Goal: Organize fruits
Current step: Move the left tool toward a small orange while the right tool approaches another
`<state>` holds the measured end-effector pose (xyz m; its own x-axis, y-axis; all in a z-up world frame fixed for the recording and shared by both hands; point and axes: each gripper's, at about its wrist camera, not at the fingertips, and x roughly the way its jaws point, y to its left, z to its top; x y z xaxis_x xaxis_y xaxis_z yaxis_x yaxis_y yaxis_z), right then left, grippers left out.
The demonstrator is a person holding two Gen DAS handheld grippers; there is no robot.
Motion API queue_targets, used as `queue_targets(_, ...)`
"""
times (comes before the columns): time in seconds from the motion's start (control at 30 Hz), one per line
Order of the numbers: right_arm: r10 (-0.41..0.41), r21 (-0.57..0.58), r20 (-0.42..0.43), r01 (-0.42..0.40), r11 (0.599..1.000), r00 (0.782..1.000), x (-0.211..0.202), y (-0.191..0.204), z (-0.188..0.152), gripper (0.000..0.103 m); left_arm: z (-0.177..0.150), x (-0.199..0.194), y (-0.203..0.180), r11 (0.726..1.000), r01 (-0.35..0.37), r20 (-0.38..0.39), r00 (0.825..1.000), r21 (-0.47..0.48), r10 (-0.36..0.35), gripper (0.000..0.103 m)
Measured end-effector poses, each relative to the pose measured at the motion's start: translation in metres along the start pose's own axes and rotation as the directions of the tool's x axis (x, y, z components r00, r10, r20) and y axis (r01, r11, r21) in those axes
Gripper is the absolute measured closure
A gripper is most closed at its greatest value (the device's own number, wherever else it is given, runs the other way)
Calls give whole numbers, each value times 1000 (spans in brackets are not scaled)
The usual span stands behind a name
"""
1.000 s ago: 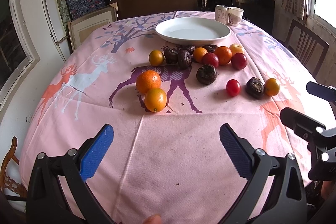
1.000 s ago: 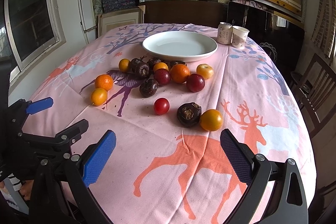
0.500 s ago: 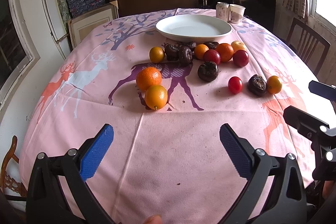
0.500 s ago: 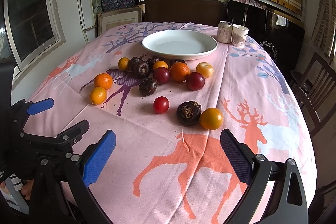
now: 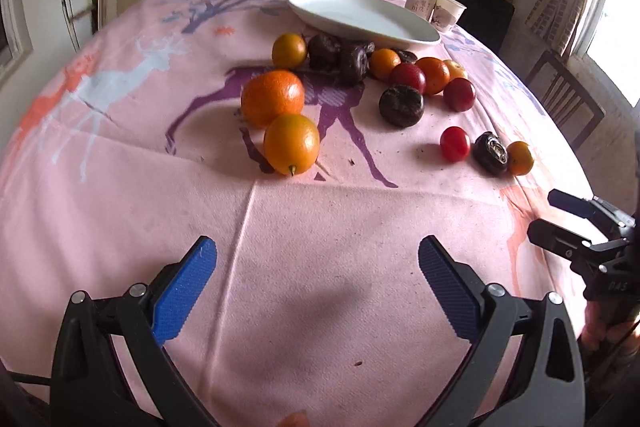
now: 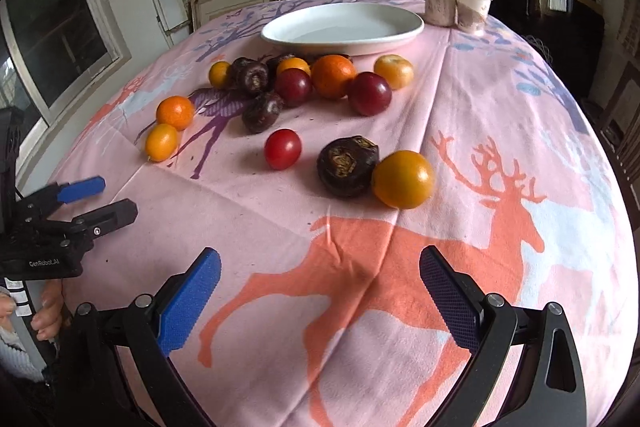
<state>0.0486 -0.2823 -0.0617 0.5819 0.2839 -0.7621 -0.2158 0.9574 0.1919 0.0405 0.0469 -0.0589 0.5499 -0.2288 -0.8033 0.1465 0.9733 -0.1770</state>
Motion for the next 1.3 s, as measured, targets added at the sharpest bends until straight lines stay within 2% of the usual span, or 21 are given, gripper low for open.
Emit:
queue_targets(0.07, 34, 49, -23, -33, 998, 999, 6, -13, 0, 3, 3, 3, 7, 1000, 10, -2, 1000, -19, -10, 4)
queue_targets(0.13, 45, 46, -31, -44, 998, 998, 9, -17, -1, 3, 6, 6, 6, 999, -45, -15, 999, 9, 46, 4)
queue_targets(0.17, 26, 31, -36, -25, 999, 999, 9, -16, 0, 3, 8, 9, 4, 997, -66, -30, 997, 26, 67, 4)
queue_targets(0.23, -3, 12, -58, 4, 1000, 998, 12, -15, 3, 3, 9, 16, 2, 989, -116, -42, 992, 87, 120, 4)
queue_targets(0.3, 7, 11, -83, -6, 1000, 997, 16, -21, 5, 3, 10, 20, -2, 976, -143, -40, 988, 162, 151, 4)
queue_targets(0.43, 33, -71, -119, -42, 997, 992, 17, -21, 4, 3, 6, 13, 6, 971, -74, -18, 997, 227, 80, 4)
queue_targets(0.6, -8, -218, -113, -17, 976, 994, 17, -10, -5, 3, 8, 11, 11, 950, -4, -38, 999, 314, 17, 4)
queue_targets(0.7, 0, -183, -80, -14, 983, 997, 11, -14, -1, 3, 18, 11, 14, 958, 24, -56, 998, 287, -8, 4)
queue_targets(0.8, -36, -161, -19, 33, 986, 999, 4, -20, 10, 3, 30, 6, 12, 961, 11, 5, 1000, 277, -13, 4)
queue_targets(0.9, -50, -152, -5, 49, 987, 999, 6, -26, 19, 3, 42, 9, 5, 955, 14, 27, 999, 295, -23, 5)
queue_targets(0.93, -45, -149, -6, 44, 988, 999, 8, -27, 21, 3, 45, 11, 3, 954, 23, 24, 999, 299, -32, 7)
queue_targets(0.97, -44, -151, -5, 42, 988, 999, 9, -27, 22, 3, 47, 15, 1, 952, 32, 14, 999, 304, -38, 20)
queue_targets(1.0, -45, -156, 1, 45, 987, 999, 10, -27, 23, 3, 48, 19, -1, 950, 43, -3, 999, 308, -44, 41)
queue_targets(1.03, -49, -160, 8, 50, 986, 999, 11, -27, 24, 6, 48, 24, -2, 950, 62, -26, 998, 307, -57, 48)
queue_targets(1.1, -50, -161, 21, 52, 986, 999, 11, -29, 27, 13, 48, 30, -4, 949, 72, -37, 997, 307, -64, 49)
queue_targets(1.3, -32, -157, 6, 33, 987, 999, 22, -35, 37, 25, 53, 34, -5, 954, 65, -33, 998, 293, -58, 51)
